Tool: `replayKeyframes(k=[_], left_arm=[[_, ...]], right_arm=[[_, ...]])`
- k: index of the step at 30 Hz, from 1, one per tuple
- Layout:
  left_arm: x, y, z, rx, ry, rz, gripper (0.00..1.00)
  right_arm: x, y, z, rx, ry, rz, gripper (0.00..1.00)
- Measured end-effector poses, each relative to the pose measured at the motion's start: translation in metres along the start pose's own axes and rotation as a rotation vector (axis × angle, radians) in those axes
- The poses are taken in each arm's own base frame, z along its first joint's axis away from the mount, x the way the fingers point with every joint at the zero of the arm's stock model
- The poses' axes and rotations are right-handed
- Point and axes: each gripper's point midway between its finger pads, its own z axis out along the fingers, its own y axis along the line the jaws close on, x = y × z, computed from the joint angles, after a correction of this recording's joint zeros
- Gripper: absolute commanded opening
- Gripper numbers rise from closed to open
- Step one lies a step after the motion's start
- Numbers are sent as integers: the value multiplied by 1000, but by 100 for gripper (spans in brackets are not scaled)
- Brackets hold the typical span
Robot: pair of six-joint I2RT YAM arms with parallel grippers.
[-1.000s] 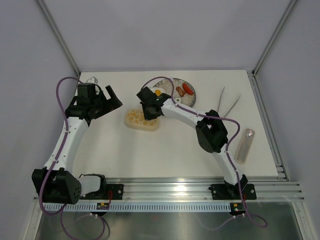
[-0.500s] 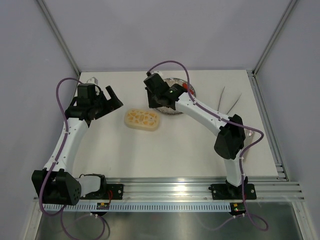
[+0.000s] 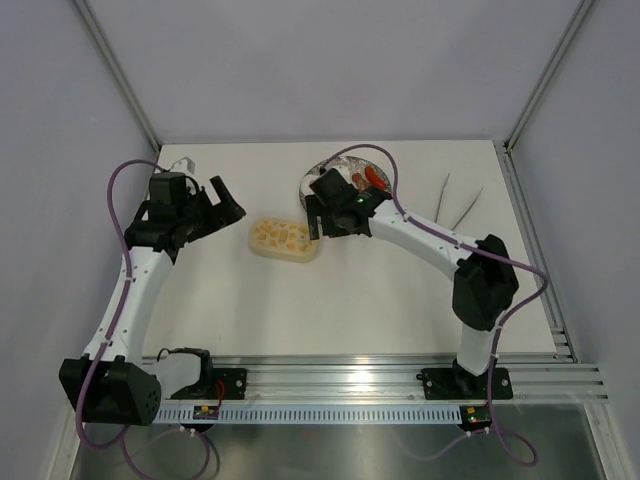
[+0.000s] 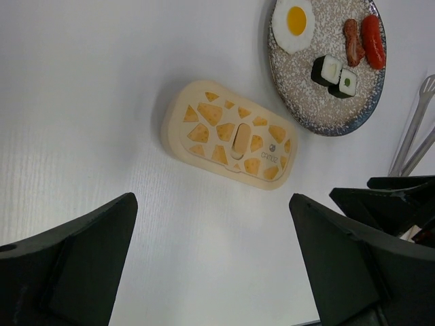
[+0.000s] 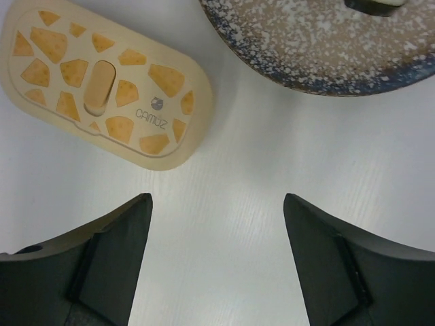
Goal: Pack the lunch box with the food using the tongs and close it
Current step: Close the box lid on the packing box, then reset both arms
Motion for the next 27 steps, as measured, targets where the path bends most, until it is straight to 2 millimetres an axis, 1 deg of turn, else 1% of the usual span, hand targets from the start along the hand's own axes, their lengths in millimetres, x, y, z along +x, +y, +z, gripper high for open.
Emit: replayKeyframes(k=[3, 8, 10, 11, 13, 17, 19, 23, 27], left_arm=[[2, -1, -8, 9, -6, 16, 99], [7, -6, -20, 31, -14, 54, 99], [13, -10, -22, 44, -7, 75, 99], [19, -13, -22, 49, 3, 90, 99], [31, -16, -22, 51, 28, 118, 99], [53, -25, -22, 47, 65, 189, 99], [59, -29, -23, 44, 60, 219, 99], [64, -36, -27, 61, 16, 261, 99], [59, -42, -35, 84, -40, 269, 99]], right_arm=[[1, -21, -24, 10, -25, 31, 87], [-10, -60, -77, 21, -133, 114, 88], [-9, -73, -94, 32, -166, 143, 94], [-7, -77, -99, 34, -174, 152, 95], [4, -88, -108, 49, -178, 168, 99], [33, -114, -120, 117, -156, 198, 99], [45, -128, -128, 153, -155, 217, 99], [61, -147, -149, 197, -179, 258, 99], [67, -160, -165, 226, -208, 297, 100]])
